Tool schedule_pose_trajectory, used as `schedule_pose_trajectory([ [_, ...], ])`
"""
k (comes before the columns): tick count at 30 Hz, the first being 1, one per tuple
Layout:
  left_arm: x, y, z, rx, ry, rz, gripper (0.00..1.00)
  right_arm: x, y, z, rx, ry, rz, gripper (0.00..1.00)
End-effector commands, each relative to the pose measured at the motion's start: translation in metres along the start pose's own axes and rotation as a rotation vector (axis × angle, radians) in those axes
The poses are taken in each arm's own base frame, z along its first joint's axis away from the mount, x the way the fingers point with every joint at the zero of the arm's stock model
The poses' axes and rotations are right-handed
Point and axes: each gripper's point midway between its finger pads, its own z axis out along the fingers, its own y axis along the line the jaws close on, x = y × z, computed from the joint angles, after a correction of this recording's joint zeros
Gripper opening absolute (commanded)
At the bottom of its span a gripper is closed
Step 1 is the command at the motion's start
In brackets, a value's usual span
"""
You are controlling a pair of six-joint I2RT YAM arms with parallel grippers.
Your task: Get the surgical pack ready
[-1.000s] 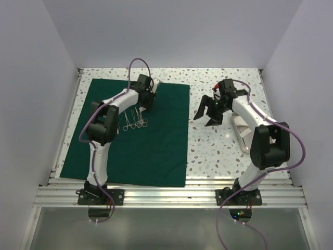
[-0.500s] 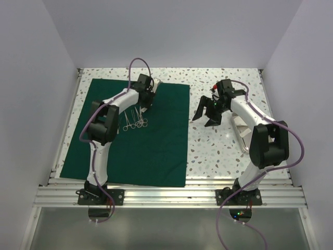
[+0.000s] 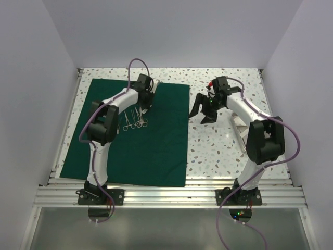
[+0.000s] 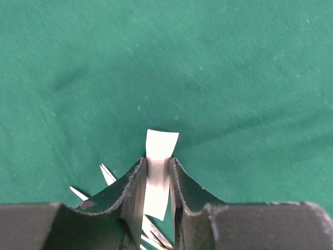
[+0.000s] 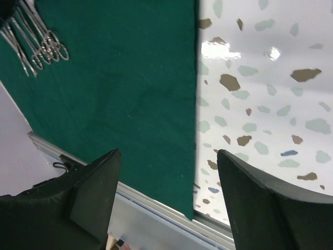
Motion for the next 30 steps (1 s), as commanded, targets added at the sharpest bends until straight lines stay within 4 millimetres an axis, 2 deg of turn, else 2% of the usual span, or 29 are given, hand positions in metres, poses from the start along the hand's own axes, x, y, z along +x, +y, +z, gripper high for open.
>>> schedule_pose_trajectory([
  [1,-0.029,-0.008,-0.044,0.052,-0.073,-0.056,0.27,-0.016,0.034,-0.003,-0.099,-0.029,-0.020,0.78],
  [3,-0.029,-0.015,-0.051,0.091,-0.076,-0.080,0.27,-0.020,0.049,0.003,-0.155,-0.024,-0.026,0.78],
  [6,-0.033,-0.028,-0.070,0.155,-0.100,-0.114,0.28,-0.021,0.071,0.016,-0.244,-0.005,0.023,0.77],
  [7,-0.038,-0.031,-0.082,0.171,-0.124,-0.119,0.28,-0.022,0.075,0.019,-0.259,-0.004,0.025,0.77],
  [9,-0.035,-0.039,-0.093,0.215,-0.131,-0.136,0.28,-0.023,0.089,0.028,-0.293,0.008,0.019,0.76],
  [13,-0.032,-0.054,-0.122,0.291,-0.169,-0.167,0.28,-0.029,0.117,0.034,-0.349,0.010,0.018,0.72],
  [16,-0.026,-0.065,-0.136,0.345,-0.182,-0.191,0.29,-0.035,0.138,0.037,-0.382,-0.002,0.009,0.70],
  [21,-0.014,-0.083,-0.147,0.409,-0.174,-0.197,0.29,-0.035,0.160,0.044,-0.385,-0.002,-0.003,0.67],
  [30,-0.006,-0.095,-0.155,0.443,-0.178,-0.196,0.29,-0.024,0.171,0.056,-0.397,0.027,0.004,0.60],
])
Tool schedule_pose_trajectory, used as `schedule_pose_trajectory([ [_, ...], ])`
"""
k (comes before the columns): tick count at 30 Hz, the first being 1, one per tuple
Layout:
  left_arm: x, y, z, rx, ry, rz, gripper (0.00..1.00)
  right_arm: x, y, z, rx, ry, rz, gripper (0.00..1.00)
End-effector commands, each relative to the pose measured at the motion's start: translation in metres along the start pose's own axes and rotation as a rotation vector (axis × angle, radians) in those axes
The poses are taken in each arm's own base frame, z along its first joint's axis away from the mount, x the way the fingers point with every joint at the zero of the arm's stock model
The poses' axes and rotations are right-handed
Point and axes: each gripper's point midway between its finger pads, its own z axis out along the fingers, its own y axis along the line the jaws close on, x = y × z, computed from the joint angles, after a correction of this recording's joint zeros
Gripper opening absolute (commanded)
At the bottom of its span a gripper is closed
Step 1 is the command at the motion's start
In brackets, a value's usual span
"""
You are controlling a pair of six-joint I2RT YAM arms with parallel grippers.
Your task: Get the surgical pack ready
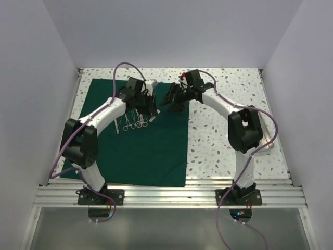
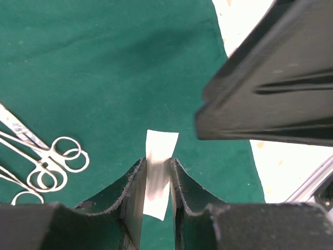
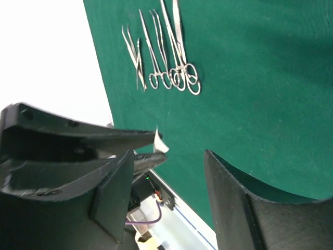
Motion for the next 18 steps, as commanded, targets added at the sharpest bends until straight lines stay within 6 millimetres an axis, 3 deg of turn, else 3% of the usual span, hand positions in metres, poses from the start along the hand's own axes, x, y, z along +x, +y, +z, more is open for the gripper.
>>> schedule_pose_trajectory([
  [1,-0.024,-0.021,-0.017,0.060,-0.096,0.017,0.29,-0.001,0.016,0.005,-0.044,0.008,0.001,0.59],
  [13,-0.027,-0.027,-0.017,0.083,-0.105,0.020,0.28,0.026,0.023,0.021,-0.066,0.083,-0.008,0.49],
  [18,-0.027,-0.028,-0.016,0.092,-0.103,0.023,0.29,0.029,0.025,0.024,-0.069,0.090,-0.009,0.45],
])
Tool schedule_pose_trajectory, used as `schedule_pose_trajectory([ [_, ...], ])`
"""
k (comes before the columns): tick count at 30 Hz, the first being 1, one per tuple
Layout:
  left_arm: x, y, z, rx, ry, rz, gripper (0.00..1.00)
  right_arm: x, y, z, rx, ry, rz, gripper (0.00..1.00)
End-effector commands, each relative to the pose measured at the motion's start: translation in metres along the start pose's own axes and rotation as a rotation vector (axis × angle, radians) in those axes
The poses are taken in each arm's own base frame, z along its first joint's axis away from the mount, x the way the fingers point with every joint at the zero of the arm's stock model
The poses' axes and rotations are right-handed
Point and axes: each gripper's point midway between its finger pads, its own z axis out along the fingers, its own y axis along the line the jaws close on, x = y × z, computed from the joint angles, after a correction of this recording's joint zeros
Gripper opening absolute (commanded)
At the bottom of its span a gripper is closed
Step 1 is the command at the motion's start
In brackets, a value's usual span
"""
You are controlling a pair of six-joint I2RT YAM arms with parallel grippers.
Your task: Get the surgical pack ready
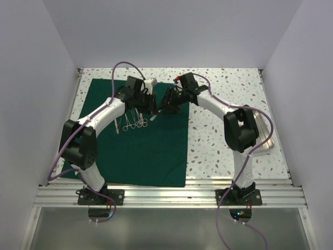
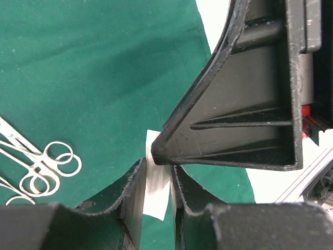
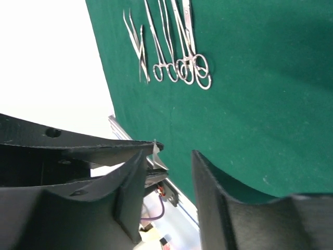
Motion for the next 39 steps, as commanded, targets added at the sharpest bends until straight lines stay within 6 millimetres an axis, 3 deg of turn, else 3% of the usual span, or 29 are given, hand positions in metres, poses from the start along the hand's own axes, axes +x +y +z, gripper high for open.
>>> schedule_pose_trajectory([
  [1,-0.022,-0.019,-0.011,0.057,-0.080,0.033,0.29,0.008,0.020,0.003,-0.061,0.034,-0.017,0.42],
  [8,-0.023,-0.020,-0.010,0.063,-0.081,0.039,0.29,0.007,0.024,0.006,-0.095,0.040,-0.001,0.18],
  [9,-0.023,-0.019,-0.009,0.064,-0.079,0.039,0.30,0.008,0.025,0.005,-0.097,0.041,0.001,0.10],
  [11,-0.023,-0.019,-0.009,0.062,-0.077,0.037,0.35,0.010,0.023,0.005,-0.094,0.045,0.007,0.03],
  [12,-0.023,-0.018,-0.008,0.062,-0.077,0.039,0.36,0.010,0.020,0.003,-0.085,0.039,0.009,0.00],
  [14,-0.026,-0.016,-0.009,0.044,-0.086,0.040,0.48,0.008,0.014,-0.002,-0.070,0.018,0.016,0.00],
  [18,-0.035,-0.006,-0.019,-0.008,-0.120,0.024,0.55,0.001,-0.006,-0.020,-0.006,-0.037,0.011,0.00],
  [21,-0.039,0.010,-0.035,-0.072,-0.162,-0.030,0.61,-0.011,-0.033,-0.060,0.049,-0.128,0.055,0.00],
  [22,-0.038,0.016,-0.039,-0.096,-0.171,-0.052,0.61,-0.015,-0.064,-0.078,0.098,-0.155,0.119,0.00],
  [23,-0.039,0.032,-0.046,-0.159,-0.191,-0.074,0.61,-0.021,-0.066,-0.107,0.113,-0.226,0.113,0.00],
  [24,-0.034,0.040,-0.051,-0.187,-0.189,-0.092,0.61,-0.024,-0.080,-0.125,0.144,-0.256,0.107,0.00],
  [25,-0.032,0.052,-0.055,-0.241,-0.196,-0.123,0.61,-0.025,-0.115,-0.152,0.209,-0.289,0.192,0.00],
  [26,-0.029,0.065,-0.061,-0.278,-0.200,-0.160,0.62,-0.025,-0.118,-0.182,0.224,-0.351,0.189,0.00],
  [28,-0.013,0.082,-0.066,-0.346,-0.179,-0.243,0.62,-0.033,-0.167,-0.234,0.343,-0.471,0.252,0.00],
  [29,-0.008,0.099,-0.072,-0.426,-0.184,-0.282,0.62,-0.023,-0.179,-0.253,0.407,-0.483,0.285,0.00],
  [31,0.012,0.111,-0.074,-0.482,-0.136,-0.334,0.62,-0.014,-0.214,-0.292,0.567,-0.519,0.353,0.00],
  [34,0.024,0.124,-0.084,-0.572,-0.123,-0.358,0.62,-0.005,-0.242,-0.334,0.738,-0.561,0.422,0.00],
  [39,0.038,0.140,-0.099,-0.675,-0.121,-0.389,0.64,-0.002,-0.260,-0.361,0.866,-0.586,0.463,0.00],
])
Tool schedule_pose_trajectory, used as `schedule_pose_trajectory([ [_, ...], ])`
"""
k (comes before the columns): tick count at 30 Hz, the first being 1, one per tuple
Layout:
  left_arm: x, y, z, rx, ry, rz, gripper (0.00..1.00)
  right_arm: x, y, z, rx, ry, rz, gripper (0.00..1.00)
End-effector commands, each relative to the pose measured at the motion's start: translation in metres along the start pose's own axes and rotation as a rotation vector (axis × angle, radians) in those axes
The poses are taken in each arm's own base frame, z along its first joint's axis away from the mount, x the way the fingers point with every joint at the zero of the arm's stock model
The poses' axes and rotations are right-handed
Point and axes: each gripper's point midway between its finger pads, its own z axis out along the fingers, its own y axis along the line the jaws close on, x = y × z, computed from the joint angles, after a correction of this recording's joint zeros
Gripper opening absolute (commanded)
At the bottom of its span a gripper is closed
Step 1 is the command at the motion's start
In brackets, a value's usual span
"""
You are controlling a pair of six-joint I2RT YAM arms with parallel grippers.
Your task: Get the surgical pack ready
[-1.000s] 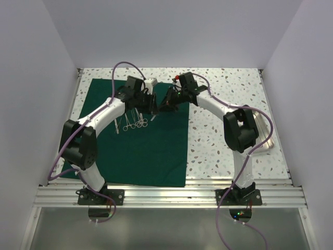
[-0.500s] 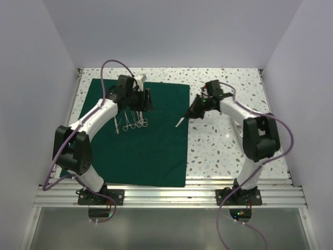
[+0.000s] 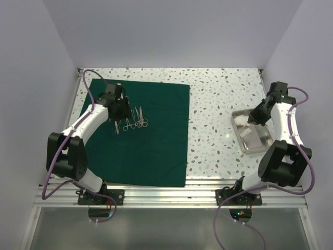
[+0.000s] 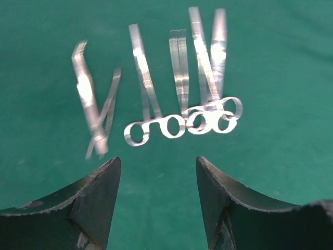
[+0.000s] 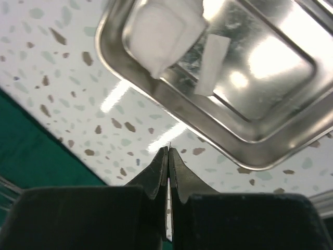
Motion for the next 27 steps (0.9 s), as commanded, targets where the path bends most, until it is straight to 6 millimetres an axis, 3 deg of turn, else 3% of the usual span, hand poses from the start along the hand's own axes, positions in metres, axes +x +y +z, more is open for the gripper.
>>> schedule_pose_trajectory([
  [1,-0.008,0.028,-0.014,-0.135,-0.055,-0.053,0.64,-0.004,-0.047,-0.007,0.250,0.009,-0.049,0.00],
  [5,-0.001,0.048,-0.013,-0.253,-0.019,-0.056,0.64,-0.012,-0.071,0.003,0.359,-0.002,-0.093,0.00],
  [13,0.009,0.059,-0.004,-0.302,0.020,-0.054,0.65,-0.025,-0.081,0.026,0.425,-0.007,-0.138,0.09],
  [14,0.011,0.061,-0.001,-0.317,0.036,-0.054,0.64,-0.025,-0.081,0.031,0.427,0.003,-0.143,0.14],
  [17,0.010,0.068,0.004,-0.347,0.043,-0.046,0.63,-0.026,-0.075,0.037,0.403,0.024,-0.163,0.43],
  [18,0.009,0.072,0.006,-0.362,0.045,-0.042,0.62,-0.025,-0.070,0.035,0.393,0.031,-0.182,0.57],
  [21,0.008,0.077,0.009,-0.370,0.050,-0.022,0.58,-0.020,-0.050,0.025,0.367,0.027,-0.236,0.71],
  [23,0.007,0.077,0.013,-0.350,0.057,-0.005,0.53,-0.018,-0.030,0.017,0.333,0.002,-0.267,0.74],
  [25,0.007,0.073,0.015,-0.310,0.069,0.009,0.51,-0.002,0.001,0.005,0.268,-0.003,-0.333,0.76],
  [27,0.009,0.071,0.018,-0.282,0.091,0.039,0.48,0.019,0.048,-0.005,0.156,-0.018,-0.422,0.77],
])
